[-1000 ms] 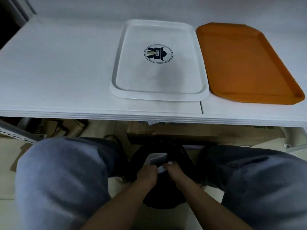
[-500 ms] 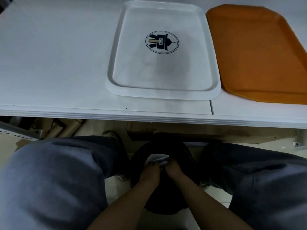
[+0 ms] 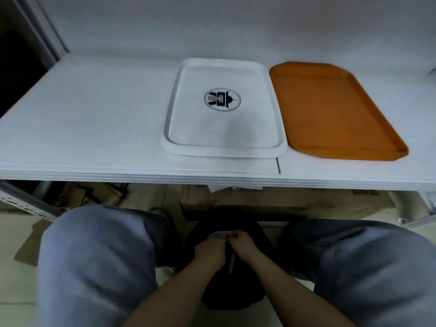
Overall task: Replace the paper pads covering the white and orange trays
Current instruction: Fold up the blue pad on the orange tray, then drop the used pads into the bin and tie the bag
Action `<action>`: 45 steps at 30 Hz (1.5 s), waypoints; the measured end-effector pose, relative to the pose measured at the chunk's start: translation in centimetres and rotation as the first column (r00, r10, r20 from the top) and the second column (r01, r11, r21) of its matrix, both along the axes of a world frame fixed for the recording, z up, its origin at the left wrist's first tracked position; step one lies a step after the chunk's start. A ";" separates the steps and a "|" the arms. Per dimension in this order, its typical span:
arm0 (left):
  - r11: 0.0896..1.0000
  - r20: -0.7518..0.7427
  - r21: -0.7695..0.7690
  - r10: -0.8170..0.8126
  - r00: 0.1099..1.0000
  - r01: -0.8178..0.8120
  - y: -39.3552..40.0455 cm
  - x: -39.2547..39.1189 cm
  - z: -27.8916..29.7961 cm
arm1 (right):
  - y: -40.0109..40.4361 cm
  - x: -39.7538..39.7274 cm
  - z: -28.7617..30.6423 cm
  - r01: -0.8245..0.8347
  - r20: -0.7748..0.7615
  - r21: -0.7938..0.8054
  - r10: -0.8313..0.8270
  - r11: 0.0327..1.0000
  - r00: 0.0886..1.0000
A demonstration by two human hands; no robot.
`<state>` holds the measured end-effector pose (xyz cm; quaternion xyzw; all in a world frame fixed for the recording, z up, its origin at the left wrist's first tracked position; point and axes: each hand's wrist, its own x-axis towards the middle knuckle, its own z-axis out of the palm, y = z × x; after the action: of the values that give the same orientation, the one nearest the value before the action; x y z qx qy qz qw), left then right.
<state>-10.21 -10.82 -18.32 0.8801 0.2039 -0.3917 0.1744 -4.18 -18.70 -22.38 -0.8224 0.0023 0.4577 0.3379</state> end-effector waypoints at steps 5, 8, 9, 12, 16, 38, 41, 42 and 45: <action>0.996 0.093 0.082 -0.034 0.995 0.026 -0.1 0.4 3.0 | -0.5 -0.1 4.2 -0.003 0.052 0.064 0.000 0.998 0.999; 0.990 0.171 0.137 -0.047 0.984 0.023 -0.1 0.7 5.4 | -1.0 -0.3 7.2 -0.019 0.114 0.103 0.007 0.995 0.993; 0.990 0.186 0.141 -0.047 0.981 0.021 0.1 1.0 5.7 | -1.0 0.0 7.7 -0.027 0.118 0.102 0.015 0.994 0.993; 0.988 0.234 0.154 -0.050 0.971 0.014 0.2 1.5 7.3 | -1.4 0.5 9.3 -0.029 0.166 0.106 0.011 0.994 0.986; 0.983 0.282 0.179 -0.082 0.956 0.032 0.3 1.9 9.3 | -1.8 0.7 11.6 -0.036 0.203 0.127 0.010 0.991 0.979; 0.982 0.310 0.092 -0.185 0.932 0.164 -2.6 10.2 8.9 | -9.0 8.7 8.1 0.109 0.289 0.051 -0.119 0.993 0.950; 0.983 0.318 0.084 -0.182 0.930 0.164 -2.4 10.9 7.6 | -9.3 9.1 6.7 0.102 0.271 0.018 -0.103 0.995 0.957; 0.984 0.317 0.073 -0.176 0.932 0.161 -2.4 11.2 6.9 | -9.4 9.2 6.1 0.099 0.259 0.001 -0.096 0.995 0.961; 0.984 0.301 0.050 -0.177 0.937 0.170 -2.2 11.9 5.4 | -9.5 9.6 4.5 0.088 0.223 -0.032 -0.079 0.996 0.972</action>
<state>1.70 -13.04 -12.94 0.9464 0.1005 -0.2628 0.1584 5.46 -28.15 -17.84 -0.8744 0.0086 0.3483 0.3378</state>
